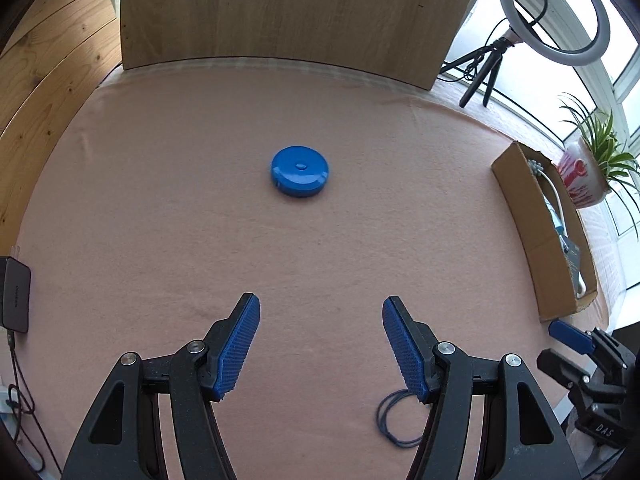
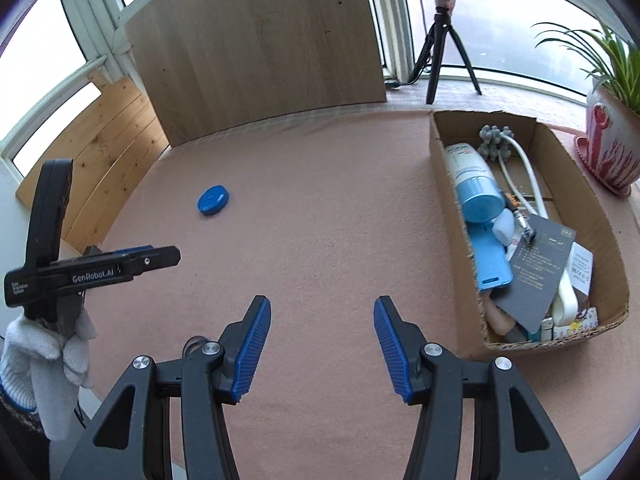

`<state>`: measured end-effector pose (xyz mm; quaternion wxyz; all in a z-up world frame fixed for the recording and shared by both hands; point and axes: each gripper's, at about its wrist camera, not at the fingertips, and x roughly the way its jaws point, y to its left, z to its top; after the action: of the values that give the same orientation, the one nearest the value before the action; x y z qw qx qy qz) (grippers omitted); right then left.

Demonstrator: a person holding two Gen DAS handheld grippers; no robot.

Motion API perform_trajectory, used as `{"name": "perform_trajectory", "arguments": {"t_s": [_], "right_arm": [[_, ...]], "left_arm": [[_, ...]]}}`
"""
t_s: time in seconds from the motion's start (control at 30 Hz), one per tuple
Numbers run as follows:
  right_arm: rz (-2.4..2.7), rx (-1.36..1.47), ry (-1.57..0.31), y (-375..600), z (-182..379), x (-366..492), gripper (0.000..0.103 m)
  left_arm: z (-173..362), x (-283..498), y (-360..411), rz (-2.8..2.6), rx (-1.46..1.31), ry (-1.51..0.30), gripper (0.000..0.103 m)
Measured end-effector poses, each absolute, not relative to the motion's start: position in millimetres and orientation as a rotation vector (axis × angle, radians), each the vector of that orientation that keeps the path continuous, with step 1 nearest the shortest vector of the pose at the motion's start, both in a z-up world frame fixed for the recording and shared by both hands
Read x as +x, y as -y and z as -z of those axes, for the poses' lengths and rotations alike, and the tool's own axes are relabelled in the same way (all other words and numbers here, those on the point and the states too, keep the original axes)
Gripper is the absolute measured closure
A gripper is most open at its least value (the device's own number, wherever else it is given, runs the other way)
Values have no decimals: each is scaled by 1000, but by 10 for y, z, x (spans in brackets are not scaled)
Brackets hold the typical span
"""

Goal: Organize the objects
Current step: 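Grasp the blue round case with the left tool while the right tool grasps the dark cable coil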

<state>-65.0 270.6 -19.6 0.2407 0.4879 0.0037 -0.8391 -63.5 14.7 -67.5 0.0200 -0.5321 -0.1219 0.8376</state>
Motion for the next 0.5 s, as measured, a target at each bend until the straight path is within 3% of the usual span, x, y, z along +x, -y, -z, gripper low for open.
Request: {"name": "perform_trajectory", "arguments": {"t_s": [0.5], "right_arm": [[2061, 1416, -368, -1775, 733, -314, 55]], "left_arm": [[807, -554, 250, -2583, -1679, 455, 36]]}}
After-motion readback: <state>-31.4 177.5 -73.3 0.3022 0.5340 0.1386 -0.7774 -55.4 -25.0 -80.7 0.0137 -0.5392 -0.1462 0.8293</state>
